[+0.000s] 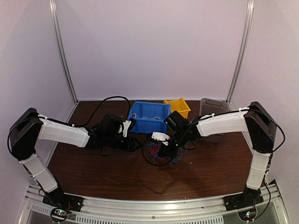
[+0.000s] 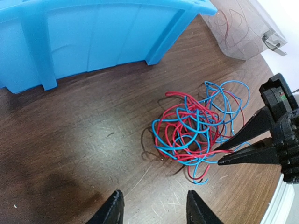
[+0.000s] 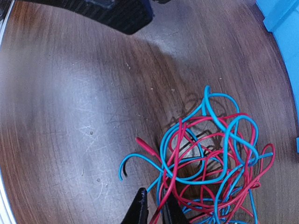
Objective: Untangle the cables
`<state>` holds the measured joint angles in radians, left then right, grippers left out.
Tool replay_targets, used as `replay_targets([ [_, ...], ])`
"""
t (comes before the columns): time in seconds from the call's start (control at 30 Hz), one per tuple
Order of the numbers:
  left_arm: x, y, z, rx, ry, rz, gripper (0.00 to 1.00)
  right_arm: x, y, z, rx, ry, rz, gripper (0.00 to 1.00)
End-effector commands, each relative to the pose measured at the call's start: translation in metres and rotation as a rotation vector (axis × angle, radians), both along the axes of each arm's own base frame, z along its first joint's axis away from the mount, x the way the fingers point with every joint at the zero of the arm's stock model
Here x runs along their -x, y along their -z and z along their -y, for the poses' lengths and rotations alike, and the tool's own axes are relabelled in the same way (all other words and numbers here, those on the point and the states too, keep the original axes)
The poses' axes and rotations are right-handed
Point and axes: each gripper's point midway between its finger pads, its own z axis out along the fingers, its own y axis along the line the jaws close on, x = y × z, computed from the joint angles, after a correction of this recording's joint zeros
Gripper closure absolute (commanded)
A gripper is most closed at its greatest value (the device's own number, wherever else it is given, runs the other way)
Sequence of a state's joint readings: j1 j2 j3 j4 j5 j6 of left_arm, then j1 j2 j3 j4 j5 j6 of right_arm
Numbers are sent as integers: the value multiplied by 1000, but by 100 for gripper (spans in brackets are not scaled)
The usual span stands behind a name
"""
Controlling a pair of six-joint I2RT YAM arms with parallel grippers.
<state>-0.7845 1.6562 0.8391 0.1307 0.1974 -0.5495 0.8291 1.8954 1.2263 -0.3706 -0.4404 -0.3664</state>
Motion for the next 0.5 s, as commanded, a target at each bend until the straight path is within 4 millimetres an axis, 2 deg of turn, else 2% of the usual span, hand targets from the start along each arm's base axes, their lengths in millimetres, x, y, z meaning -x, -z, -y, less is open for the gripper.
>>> replay_targets([
  [0.0, -4, -20, 3, 37, 7, 63, 53, -2, -37, -2, -29, -3, 43, 91],
  [0.1, 0, -36, 12, 79, 68, 112, 53, -2, -68, -1, -51, -19, 82, 100],
  [0.2, 9, -62, 18, 145, 136, 199, 52, -4, -115, 0, -99, -21, 152, 100],
  [0.3, 12, -85, 17, 188, 159, 279, 52, -10, -163, -1, -161, -3, 229, 100],
  [0.47, 25, -113, 15, 241, 197, 386, 51, -12, -216, 0, -201, -7, 303, 100],
])
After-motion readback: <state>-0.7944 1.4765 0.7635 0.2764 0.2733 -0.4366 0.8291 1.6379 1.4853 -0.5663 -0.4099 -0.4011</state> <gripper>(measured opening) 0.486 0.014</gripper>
